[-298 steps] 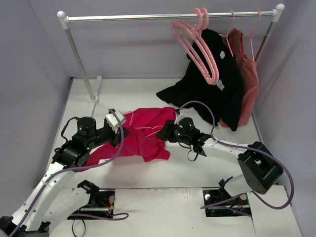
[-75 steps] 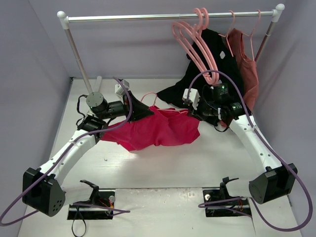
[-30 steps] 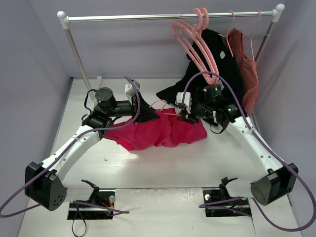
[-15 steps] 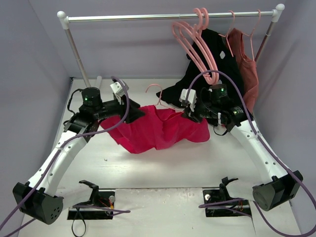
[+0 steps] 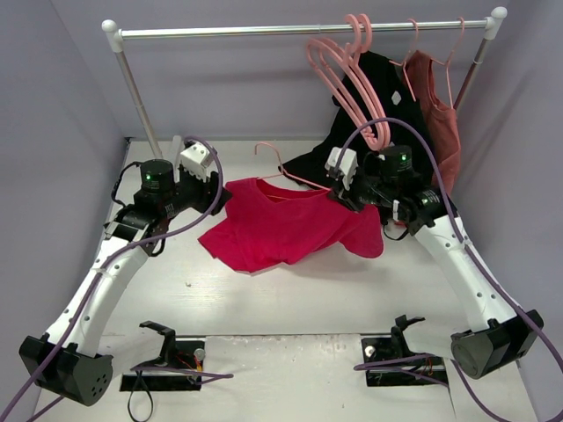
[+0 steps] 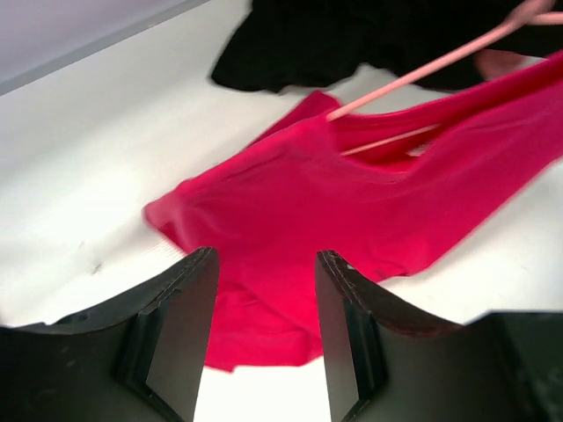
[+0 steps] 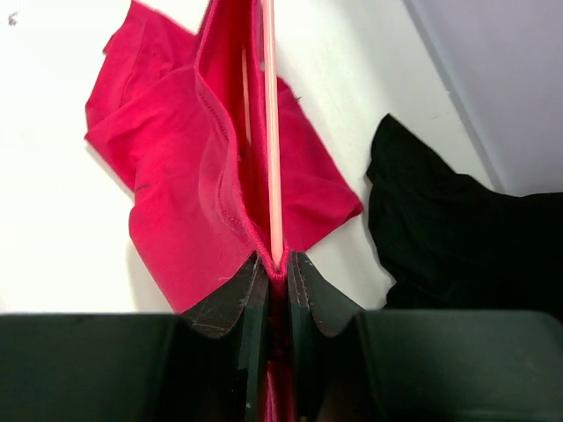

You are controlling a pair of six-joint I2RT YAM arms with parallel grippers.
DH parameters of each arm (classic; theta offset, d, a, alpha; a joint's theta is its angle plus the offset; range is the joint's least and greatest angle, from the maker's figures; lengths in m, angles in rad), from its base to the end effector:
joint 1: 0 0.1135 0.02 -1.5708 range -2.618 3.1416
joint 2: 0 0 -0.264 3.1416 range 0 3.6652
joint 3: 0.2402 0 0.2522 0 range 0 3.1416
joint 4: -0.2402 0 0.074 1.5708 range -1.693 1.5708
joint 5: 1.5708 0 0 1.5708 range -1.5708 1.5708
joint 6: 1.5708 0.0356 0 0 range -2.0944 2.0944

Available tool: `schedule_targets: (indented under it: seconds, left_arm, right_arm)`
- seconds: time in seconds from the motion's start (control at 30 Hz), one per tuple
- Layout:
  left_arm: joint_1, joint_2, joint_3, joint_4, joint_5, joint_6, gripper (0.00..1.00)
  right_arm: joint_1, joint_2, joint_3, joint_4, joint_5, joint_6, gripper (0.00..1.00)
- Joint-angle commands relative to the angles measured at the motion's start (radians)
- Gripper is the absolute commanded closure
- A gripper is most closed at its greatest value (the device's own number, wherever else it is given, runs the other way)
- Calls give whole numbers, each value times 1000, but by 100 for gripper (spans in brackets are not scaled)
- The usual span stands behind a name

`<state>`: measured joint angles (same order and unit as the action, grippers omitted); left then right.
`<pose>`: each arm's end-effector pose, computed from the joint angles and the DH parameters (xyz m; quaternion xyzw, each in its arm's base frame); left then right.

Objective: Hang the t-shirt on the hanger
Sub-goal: Place the T-shirt on the hanger, then place the hanger at the clothesline.

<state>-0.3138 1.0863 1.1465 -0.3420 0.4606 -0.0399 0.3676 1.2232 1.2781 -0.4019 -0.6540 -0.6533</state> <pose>0.2231 -0.0890 0.3923 0.2421 0.7523 -0.2825 0.5437 0.2419 0.1164 0.4003 -0.5397 0.5862 0.1828 0.5759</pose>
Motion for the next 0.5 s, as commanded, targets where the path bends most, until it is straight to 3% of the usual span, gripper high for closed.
schedule_targets:
  seconds: [0.0, 0.27, 0.47]
  left_arm:
    - [5, -8, 24, 26, -172, -32, 53]
    - [8, -23, 70, -47, -647, -181, 50]
    - [27, -40, 88, -103, -731, -241, 47]
  right_arm:
    - [-9, -57, 67, 132, -1, 38, 100]
    - [-9, -77, 168, 293, 62, 202, 100]
    - [-9, 18, 495, 330, 85, 244, 100]
